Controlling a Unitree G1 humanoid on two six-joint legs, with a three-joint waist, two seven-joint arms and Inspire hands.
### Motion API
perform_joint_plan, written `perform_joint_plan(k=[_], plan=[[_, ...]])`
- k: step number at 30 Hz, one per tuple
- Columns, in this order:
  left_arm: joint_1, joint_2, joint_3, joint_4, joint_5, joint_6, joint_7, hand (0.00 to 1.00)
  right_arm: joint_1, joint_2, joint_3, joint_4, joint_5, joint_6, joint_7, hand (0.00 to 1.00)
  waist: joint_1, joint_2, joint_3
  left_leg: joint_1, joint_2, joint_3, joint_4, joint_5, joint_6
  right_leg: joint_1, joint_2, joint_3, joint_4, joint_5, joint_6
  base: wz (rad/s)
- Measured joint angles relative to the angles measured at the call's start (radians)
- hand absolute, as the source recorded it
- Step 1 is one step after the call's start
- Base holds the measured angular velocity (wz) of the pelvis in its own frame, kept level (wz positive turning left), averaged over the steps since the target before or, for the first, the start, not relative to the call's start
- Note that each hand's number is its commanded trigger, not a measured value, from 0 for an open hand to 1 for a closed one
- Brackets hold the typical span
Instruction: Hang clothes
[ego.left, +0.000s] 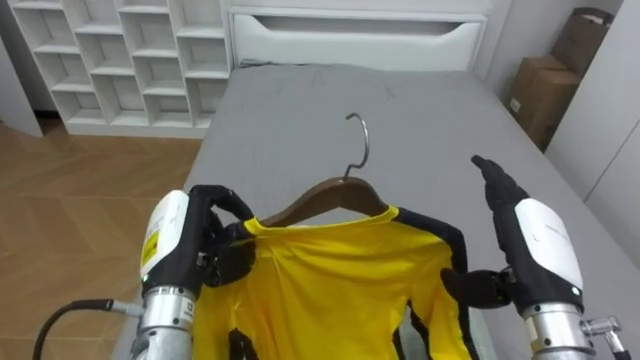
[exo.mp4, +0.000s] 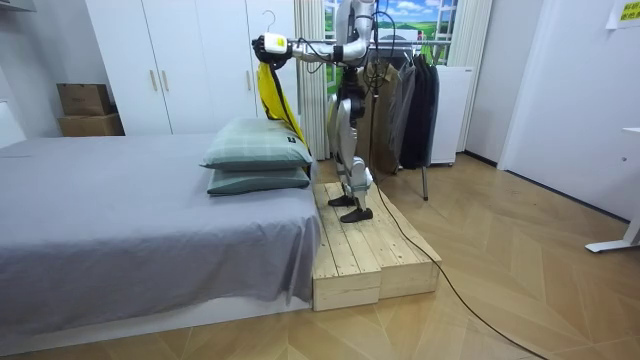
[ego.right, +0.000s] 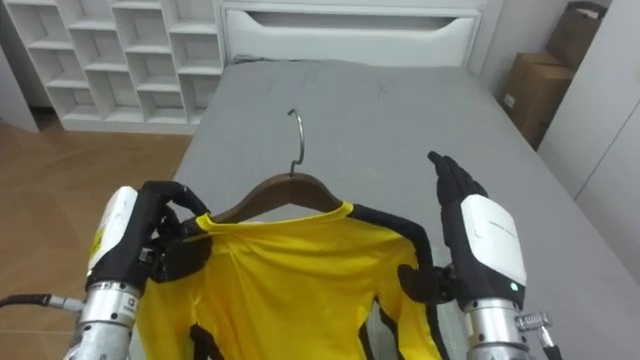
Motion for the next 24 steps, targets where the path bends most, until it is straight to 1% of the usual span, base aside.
perform_joint_plan(k=[1,4,7,9,15,20,24], plan=[[0.000,0.000,-0.004,0.000,0.001,-0.003,-0.002,1.00,0.001,0.000,0.001,0.000,0.000,-0.010,0.002,0.00,0.000,0.000,0.0000,0.000,0.000,0.001,0.000,0.000,0.000,-0.001,0.000,0.001,0.000,0.000,0.000,0.00],[0.000,0.001,-0.013,0.000,0.011,-0.016,-0.007,1.00,0.000,0.000,0.008,0.000,0.000,-0.021,0.005,0.00,0.000,0.000,0.0000,0.000,0.000,0.004,0.000,0.000,0.000,-0.003,0.000,0.002,-0.001,0.000,0.000,0.00],[0.000,0.000,-0.014,0.000,0.040,-0.022,-0.007,1.00,0.000,0.001,0.008,0.000,0.000,-0.038,0.013,0.00,0.001,0.000,0.0000,0.001,0.001,0.011,0.000,0.000,0.000,-0.004,0.000,0.006,-0.001,0.000,0.000,-0.04],[0.000,0.000,-0.015,0.000,0.042,-0.023,-0.007,1.00,0.000,0.001,0.008,0.000,0.000,-0.042,0.013,0.00,0.001,0.000,0.0000,0.000,0.001,0.014,0.000,0.000,0.000,-0.005,0.000,0.010,-0.001,0.000,0.000,-0.07],[0.000,-0.001,-0.040,0.000,0.041,-0.026,-0.011,1.00,-0.001,0.001,0.008,0.000,0.004,-0.043,0.013,0.00,0.001,-0.001,-0.0004,-0.004,0.001,0.020,-0.001,0.000,0.000,-0.007,0.000,0.014,-0.001,0.000,0.000,-0.02],[0.000,-0.006,-0.041,0.000,0.041,-0.026,-0.016,1.00,-0.007,0.004,0.013,0.000,0.006,-0.042,0.013,0.00,0.001,-0.001,-0.0009,-0.005,0.001,0.020,0.001,0.000,0.000,-0.007,0.001,0.013,0.001,0.000,0.000,0.00],[0.000,-0.006,-0.063,0.000,0.041,-0.026,-0.032,1.00,-0.008,0.004,0.046,0.000,0.027,-0.042,0.020,0.00,0.000,0.000,-0.0027,-0.006,0.002,0.018,0.005,0.000,0.000,-0.006,0.001,0.006,0.003,0.000,0.000,0.00]])
